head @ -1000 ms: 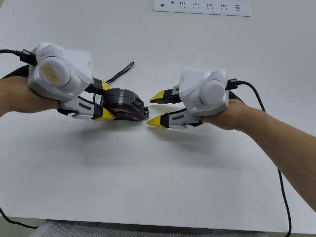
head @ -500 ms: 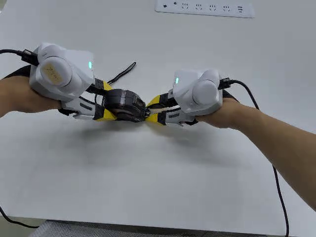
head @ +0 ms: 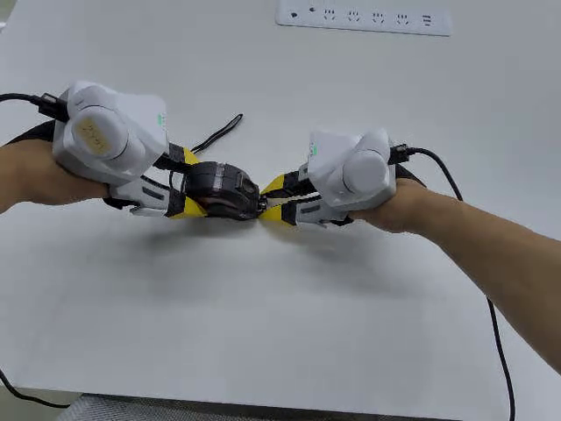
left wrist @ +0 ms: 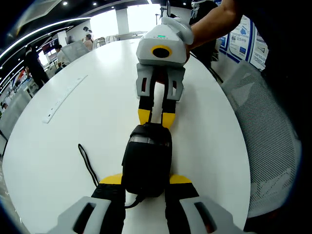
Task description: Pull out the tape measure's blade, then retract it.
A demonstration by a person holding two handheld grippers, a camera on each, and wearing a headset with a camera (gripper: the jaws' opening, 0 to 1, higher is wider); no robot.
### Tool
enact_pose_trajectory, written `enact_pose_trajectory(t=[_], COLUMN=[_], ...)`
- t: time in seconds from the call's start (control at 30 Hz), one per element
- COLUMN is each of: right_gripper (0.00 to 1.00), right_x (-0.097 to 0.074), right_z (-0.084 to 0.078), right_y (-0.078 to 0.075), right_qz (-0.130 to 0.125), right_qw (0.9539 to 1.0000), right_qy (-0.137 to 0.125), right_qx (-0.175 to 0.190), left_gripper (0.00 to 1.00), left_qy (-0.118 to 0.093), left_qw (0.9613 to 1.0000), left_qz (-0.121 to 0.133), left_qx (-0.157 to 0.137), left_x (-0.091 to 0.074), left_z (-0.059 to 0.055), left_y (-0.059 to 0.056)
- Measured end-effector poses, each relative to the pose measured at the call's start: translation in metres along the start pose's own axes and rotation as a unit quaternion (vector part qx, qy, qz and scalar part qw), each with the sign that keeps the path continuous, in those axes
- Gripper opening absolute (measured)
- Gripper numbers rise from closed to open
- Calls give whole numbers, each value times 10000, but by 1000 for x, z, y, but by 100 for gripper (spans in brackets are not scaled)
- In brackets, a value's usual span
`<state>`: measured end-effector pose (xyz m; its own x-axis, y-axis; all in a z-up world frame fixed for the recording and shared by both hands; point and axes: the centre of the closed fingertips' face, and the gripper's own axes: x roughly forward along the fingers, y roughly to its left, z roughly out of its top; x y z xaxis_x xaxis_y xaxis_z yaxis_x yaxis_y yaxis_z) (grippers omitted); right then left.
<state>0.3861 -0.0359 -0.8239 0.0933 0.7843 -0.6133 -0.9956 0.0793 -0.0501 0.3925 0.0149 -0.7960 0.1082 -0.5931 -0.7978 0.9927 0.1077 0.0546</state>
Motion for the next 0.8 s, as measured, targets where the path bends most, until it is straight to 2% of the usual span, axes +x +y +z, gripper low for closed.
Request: enact_pose_trajectory(t=[0.8], right_gripper=[11], right_x=[-3], right_z=[1], right_y=[-2], right_qz=[49], right_qw=[10000], right_qy=[38], right_qx=[-34], left_gripper=[28], left_qy=[-1], left_qw=[10000], left_qz=[-11], left_qx=[-28], left_x=[0], left_z=[-1], left_y=[1])
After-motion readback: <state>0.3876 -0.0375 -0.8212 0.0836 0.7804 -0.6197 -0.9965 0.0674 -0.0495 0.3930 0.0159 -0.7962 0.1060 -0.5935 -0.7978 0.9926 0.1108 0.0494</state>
